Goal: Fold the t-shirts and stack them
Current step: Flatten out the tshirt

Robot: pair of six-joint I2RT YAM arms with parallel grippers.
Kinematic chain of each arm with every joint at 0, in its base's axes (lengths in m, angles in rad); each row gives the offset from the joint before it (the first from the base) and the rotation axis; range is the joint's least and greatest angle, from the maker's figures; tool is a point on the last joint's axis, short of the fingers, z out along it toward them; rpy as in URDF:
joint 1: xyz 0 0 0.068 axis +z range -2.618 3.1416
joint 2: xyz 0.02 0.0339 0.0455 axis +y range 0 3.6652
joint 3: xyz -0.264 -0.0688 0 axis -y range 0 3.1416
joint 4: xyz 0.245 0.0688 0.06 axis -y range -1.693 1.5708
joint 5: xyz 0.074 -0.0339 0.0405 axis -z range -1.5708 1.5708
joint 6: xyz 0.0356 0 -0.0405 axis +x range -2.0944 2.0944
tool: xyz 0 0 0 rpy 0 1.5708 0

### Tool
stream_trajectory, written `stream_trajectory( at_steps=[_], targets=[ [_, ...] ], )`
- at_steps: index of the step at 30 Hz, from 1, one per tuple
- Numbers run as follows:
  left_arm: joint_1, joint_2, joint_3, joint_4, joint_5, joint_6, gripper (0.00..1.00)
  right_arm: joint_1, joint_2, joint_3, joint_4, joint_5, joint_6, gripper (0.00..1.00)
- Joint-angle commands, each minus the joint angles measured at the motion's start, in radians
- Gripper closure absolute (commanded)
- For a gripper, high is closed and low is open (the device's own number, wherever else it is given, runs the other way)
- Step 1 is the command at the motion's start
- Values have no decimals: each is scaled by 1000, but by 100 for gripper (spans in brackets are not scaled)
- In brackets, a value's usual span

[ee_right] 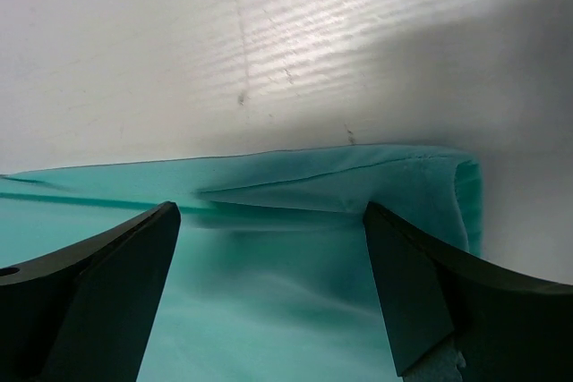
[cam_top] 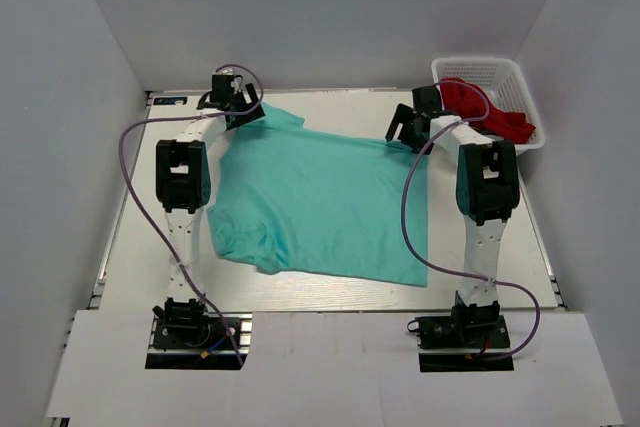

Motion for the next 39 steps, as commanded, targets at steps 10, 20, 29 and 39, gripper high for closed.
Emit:
stream_trajectory(
  at_steps=[10,20,29,39],
  targets=[
    [73,48,56,-41,190,7,0,9,205,302,19,-169,-91,10],
    [73,-82,220,-163,112,27,0,50,25,309,5,-189,-262,10],
    [52,-620,-510,-187,157,-28,0,310,-408,-177,64,-381,-280,10],
    [62,-1153,-1059,-129,86,-200,0,743,-327,-196,82,-421,-267,10]
  ],
)
